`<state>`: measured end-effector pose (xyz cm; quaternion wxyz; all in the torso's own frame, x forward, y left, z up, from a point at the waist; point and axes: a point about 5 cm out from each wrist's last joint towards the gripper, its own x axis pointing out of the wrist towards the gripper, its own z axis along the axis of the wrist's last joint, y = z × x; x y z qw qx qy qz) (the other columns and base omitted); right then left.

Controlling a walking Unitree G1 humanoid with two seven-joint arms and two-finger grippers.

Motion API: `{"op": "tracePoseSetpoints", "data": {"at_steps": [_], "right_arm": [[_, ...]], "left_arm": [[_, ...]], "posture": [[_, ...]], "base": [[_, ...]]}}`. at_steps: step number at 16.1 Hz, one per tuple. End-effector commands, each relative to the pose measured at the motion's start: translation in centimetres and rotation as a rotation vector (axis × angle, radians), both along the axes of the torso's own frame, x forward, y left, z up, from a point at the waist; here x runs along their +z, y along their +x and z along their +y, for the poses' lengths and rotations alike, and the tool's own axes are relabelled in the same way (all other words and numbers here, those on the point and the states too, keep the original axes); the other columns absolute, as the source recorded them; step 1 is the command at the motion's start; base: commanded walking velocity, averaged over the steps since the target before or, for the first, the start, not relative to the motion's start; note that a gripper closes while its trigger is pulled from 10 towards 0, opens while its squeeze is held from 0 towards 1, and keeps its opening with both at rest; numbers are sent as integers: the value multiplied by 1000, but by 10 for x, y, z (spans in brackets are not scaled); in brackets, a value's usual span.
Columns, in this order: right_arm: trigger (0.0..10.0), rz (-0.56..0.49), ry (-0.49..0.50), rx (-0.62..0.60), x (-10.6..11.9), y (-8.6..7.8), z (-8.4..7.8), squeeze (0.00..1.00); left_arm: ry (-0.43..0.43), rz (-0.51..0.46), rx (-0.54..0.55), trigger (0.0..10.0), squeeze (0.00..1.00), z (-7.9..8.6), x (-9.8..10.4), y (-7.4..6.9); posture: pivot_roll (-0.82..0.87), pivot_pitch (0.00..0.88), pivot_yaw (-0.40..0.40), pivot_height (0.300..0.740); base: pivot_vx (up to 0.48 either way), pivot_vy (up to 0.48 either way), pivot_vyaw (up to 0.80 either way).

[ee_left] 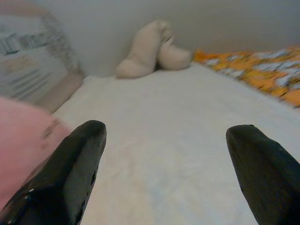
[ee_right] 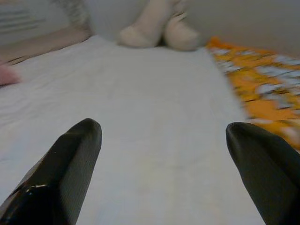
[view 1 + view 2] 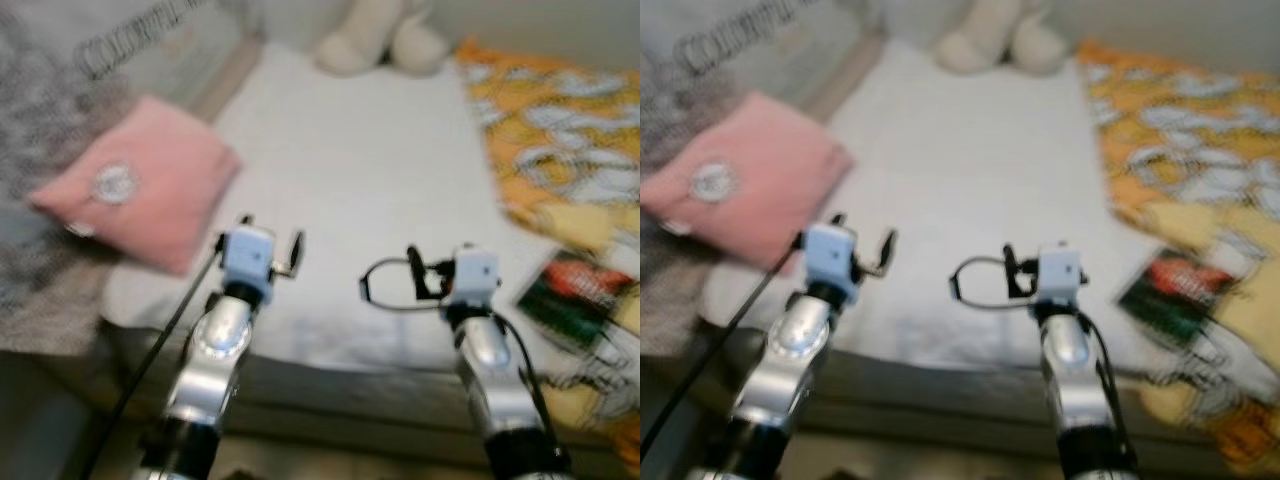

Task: Clean up the room

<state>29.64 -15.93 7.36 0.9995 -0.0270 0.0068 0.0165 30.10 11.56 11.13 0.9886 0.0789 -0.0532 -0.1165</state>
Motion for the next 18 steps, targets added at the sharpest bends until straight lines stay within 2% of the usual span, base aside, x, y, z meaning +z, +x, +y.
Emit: {"op": "tracePoseSetpoints", "data": {"at_steps": [1,4,5,6,8,10,15,18], "right_arm": [[10000,-3,-15,26,3,2,8,0],[10000,51,-11,21,-5,1,5,0],[10000,57,-12,22,-6,1,4,0],[10000,62,-14,22,-8,0,3,0],[10000,70,-21,15,-10,-1,2,0],[10000,54,-38,14,-8,0,2,0],[10000,37,-58,48,-5,3,10,0],[10000,27,-67,45,-3,4,8,0]], "left_arm": [[6,-9,12,10000,1000,7,2,1],[32,-5,16,10000,1000,5,-1,2],[32,-2,22,10000,612,6,-2,3],[18,2,28,10000,0,6,-3,3],[2,24,63,10000,0,9,-5,5],[-23,30,43,10000,0,9,-5,5],[-36,28,45,10000,0,9,-5,7],[-42,29,69,10000,0,12,-3,10]], "posture": [[-3,0,18,740],[-2,0,13,740],[-2,0,13,740],[-1,0,10,740],[0,0,11,740],[2,0,10,740],[6,0,9,740],[7,0,7,740]], "base": [[0,-480,0],[0,-472,-617],[0,-472,-613],[0,-266,-613],[0,0,-603],[0,0,-313],[472,0,-144],[480,0,-185]]}}
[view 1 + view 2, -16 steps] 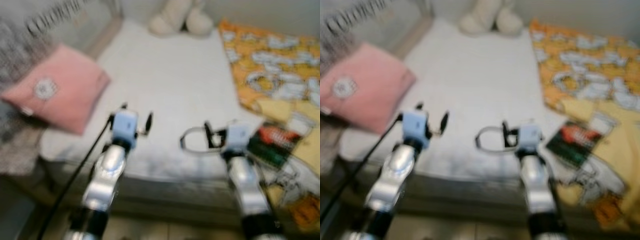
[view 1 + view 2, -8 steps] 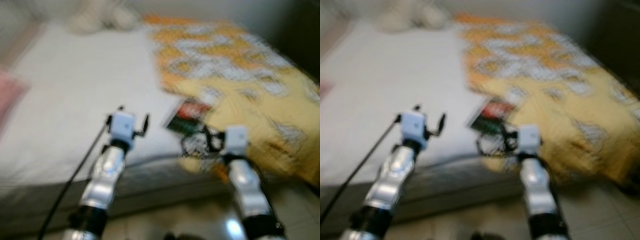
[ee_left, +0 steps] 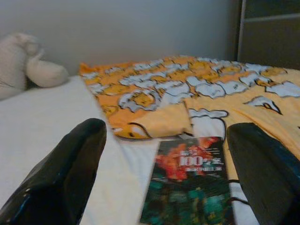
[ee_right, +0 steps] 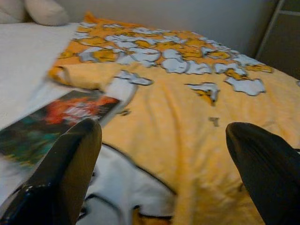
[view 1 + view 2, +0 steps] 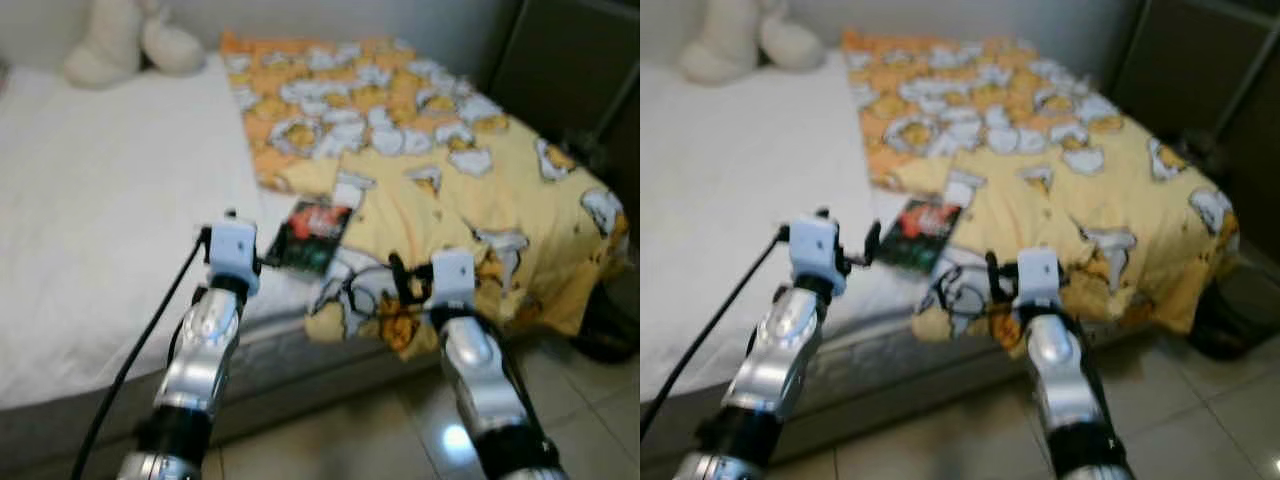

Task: Clean up the room

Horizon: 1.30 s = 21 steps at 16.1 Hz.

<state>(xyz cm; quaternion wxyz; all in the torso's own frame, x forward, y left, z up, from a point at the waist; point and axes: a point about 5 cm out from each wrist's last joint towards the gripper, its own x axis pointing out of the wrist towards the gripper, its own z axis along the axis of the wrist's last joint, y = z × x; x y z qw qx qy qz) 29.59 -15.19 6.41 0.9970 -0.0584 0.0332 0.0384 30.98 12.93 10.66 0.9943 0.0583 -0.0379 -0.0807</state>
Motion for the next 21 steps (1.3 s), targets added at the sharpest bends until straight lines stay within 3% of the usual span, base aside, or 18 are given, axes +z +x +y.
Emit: {"op": "tracePoseSetpoints", "data": {"at_steps": [1,4,9,13,16,21], "right_arm": [[10000,-28,-4,5,7,5,0,0],[10000,-27,-7,15,7,6,2,0],[10000,-8,-23,21,3,5,2,0],[10000,-1,-1,18,0,1,1,0],[10000,-4,0,16,-2,-2,1,0],[10000,14,5,-6,-6,-6,0,0]], "left_arm": [[0,1,-3,10000,0,-1,1,2],[-9,13,7,10000,0,0,-1,3],[-6,29,24,10000,0,5,-2,7],[17,26,51,10000,0,17,6,22],[61,27,22,10000,0,13,8,27],[60,62,44,10000,0,12,6,34]], "posture": [[7,0,7,740],[8,0,4,740],[2,0,4,740],[-5,0,11,740],[-12,0,18,740],[-23,0,34,740]], "base": [[480,0,0],[472,0,0],[310,365,0],[72,425,-630],[310,369,-627],[0,0,-142]]}}
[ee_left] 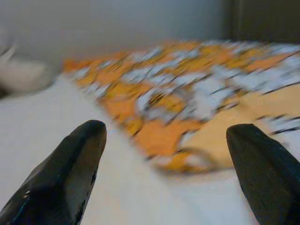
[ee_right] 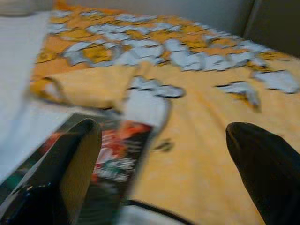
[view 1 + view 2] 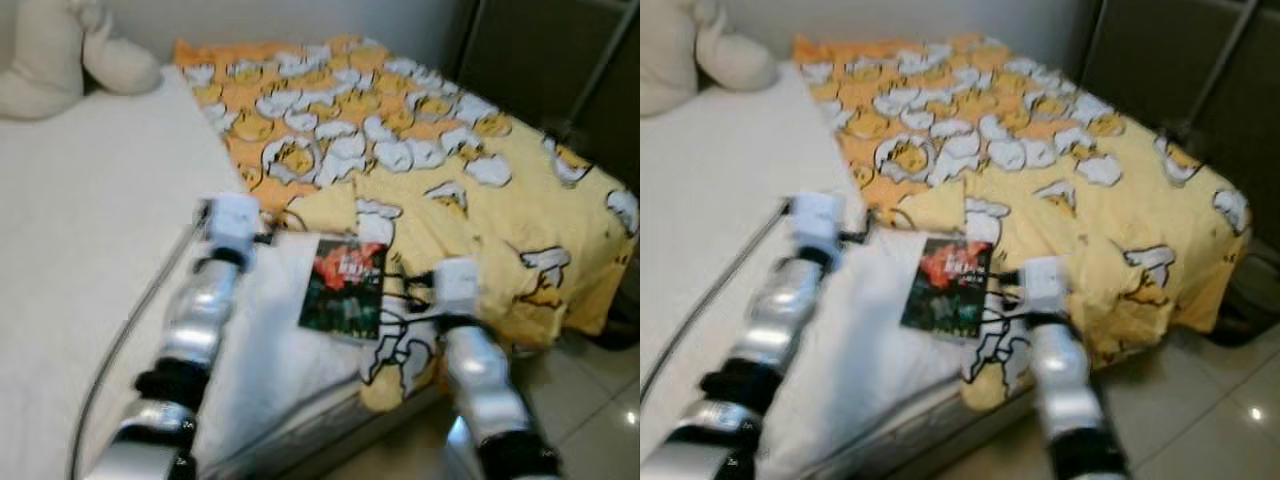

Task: Clean up the room

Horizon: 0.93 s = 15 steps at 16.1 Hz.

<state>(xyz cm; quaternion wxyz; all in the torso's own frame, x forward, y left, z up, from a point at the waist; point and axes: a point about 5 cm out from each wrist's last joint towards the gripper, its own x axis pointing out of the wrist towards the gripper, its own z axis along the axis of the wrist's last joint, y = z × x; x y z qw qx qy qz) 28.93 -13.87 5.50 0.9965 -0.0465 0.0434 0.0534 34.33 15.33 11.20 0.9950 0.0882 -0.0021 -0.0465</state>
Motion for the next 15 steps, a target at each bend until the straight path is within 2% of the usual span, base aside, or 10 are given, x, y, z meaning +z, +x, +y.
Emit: {"op": "tracePoseSetpoints", "data": {"at_steps": [1,2,6,8,9,12,15], "right_arm": [[10000,-8,-20,-36,2,0,-14,0],[10000,-14,-17,-42,3,-1,-14,0],[10000,-20,-24,-39,3,-4,-15,0],[10000,-19,-26,-33,4,-5,-14,0],[10000,-16,-27,-28,3,-6,-13,0],[10000,-10,-27,-13,2,-10,-12,0],[10000,-10,-25,2,2,-19,-13,0]], "left_arm": [[-4,0,-37,10000,0,-13,-1,-1],[-13,11,-39,10000,0,-14,-4,-2],[-44,25,-55,10000,0,-22,-7,-1],[9,39,-54,10000,0,-27,-9,2],[23,86,14,10000,0,-17,-14,8],[33,164,77,10000,0,0,-16,19],[6,201,12,10000,0,-1,-17,22]], "posture": [[-27,0,35,740],[-28,0,35,740],[-32,0,31,740],[-35,0,29,740],[-35,0,25,740],[-51,0,24,740],[-71,13,19,740]], "base": [[0,0,-700],[0,0,-694],[419,0,0],[210,0,0],[0,0,0],[0,0,0],[0,0,0]]}}
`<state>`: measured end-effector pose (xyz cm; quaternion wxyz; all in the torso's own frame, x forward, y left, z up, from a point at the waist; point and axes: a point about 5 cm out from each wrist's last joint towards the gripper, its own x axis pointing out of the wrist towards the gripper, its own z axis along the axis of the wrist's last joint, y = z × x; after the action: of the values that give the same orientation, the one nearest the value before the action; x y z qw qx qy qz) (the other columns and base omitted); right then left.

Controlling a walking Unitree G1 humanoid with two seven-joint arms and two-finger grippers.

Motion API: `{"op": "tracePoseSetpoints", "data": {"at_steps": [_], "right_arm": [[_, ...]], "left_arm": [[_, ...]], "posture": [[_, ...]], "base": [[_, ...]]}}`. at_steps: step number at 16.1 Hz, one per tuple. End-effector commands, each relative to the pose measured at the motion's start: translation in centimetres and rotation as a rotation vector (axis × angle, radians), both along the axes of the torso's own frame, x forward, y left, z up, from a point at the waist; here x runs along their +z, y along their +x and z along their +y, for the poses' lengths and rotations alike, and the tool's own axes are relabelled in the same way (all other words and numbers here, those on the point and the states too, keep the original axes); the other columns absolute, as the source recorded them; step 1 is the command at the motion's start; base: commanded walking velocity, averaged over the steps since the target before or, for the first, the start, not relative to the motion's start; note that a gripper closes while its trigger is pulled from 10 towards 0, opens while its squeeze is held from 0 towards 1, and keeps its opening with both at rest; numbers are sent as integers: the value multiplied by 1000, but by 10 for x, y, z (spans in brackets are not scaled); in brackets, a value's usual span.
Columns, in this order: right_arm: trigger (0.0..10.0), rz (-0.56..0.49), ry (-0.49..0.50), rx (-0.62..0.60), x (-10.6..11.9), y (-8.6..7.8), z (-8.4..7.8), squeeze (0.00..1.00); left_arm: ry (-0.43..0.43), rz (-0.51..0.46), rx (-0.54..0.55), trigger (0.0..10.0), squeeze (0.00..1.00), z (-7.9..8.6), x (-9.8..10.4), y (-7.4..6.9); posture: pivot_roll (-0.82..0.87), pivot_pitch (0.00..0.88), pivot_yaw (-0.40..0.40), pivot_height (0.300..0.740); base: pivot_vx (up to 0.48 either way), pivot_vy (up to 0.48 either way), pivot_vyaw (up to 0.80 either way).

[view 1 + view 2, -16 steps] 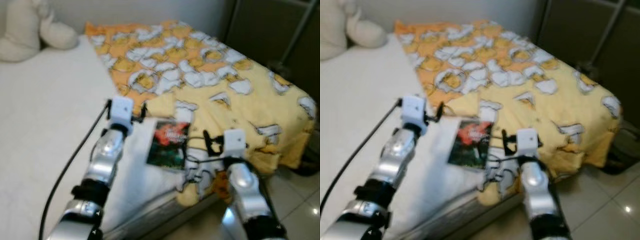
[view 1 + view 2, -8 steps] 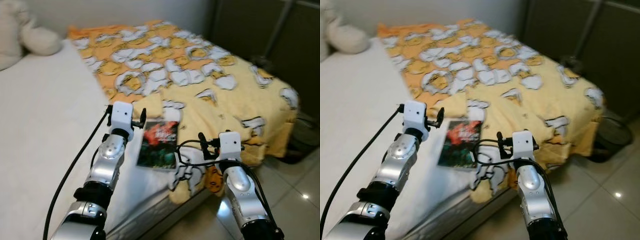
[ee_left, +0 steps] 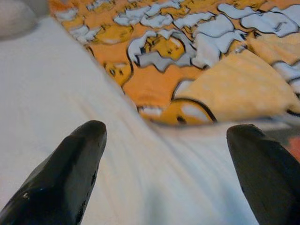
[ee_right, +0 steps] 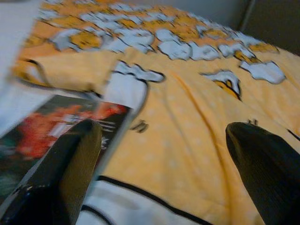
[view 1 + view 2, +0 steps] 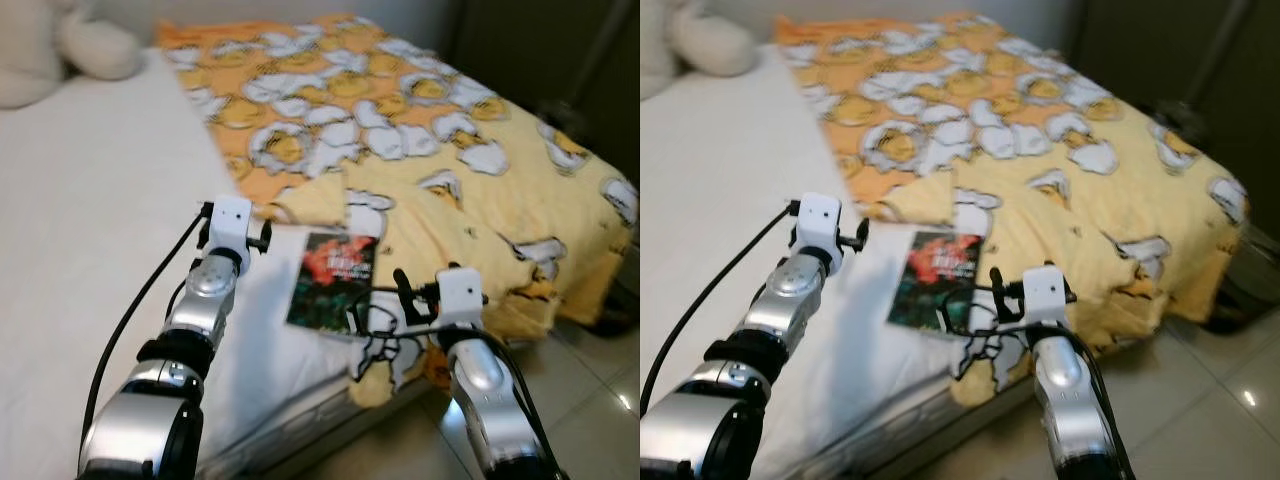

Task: Clean up the room

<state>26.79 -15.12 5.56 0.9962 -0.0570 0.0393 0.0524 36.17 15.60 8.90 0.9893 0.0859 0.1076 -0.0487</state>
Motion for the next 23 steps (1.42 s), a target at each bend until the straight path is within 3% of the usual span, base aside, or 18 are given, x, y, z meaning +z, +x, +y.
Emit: {"op": "tracePoseSetpoints", "data": {"at_steps": [1,2,5,7,8,11,14,17,19,23], "right_arm": [[10000,17,-3,10,-1,-7,-1,0],[10000,38,-6,24,-5,-18,-1,0],[10000,80,-20,33,-10,-43,-5,0],[10000,91,-26,35,-6,-58,-10,0],[10000,108,-41,55,-4,-71,-11,0],[10000,143,-54,68,-3,-88,-15,0],[10000,195,-76,75,1,-107,-23,0],[10000,218,-85,84,3,-114,-25,0],[10000,231,-87,91,3,-113,-24,0],[10000,253,-100,112,3,-113,-24,0]], "left_arm": [[-27,70,-69,10000,0,-11,-5,1],[-60,182,-108,10000,0,-18,-18,-3],[-204,252,-139,10000,0,-35,-24,-5],[-176,243,-118,10000,0,-37,-26,-6],[-113,198,-49,10000,0,-27,-23,-4],[-106,167,3,10000,0,-20,-20,-2],[-84,175,37,10000,0,-15,-29,-8],[-171,157,1,10000,0,-27,-29,-9],[-111,192,-20,10000,0,-31,-36,-14],[-151,204,-74,10000,0,-43,-37,-14]], "posture": [[-82,37,15,740],[-99,63,10,740],[-143,120,17,740],[-178,176,3,740],[-210,208,-10,740],[-232,237,-28,740],[-262,278,-63,740],[-261,280,-69,740],[-254,277,-75,740],[-261,262,-72,740]], "base": [[0,0,0],[0,0,0],[0,0,0],[0,0,0],[0,0,0],[0,0,0],[0,0,0],[0,0,0],[0,0,0],[0,0,0]]}}
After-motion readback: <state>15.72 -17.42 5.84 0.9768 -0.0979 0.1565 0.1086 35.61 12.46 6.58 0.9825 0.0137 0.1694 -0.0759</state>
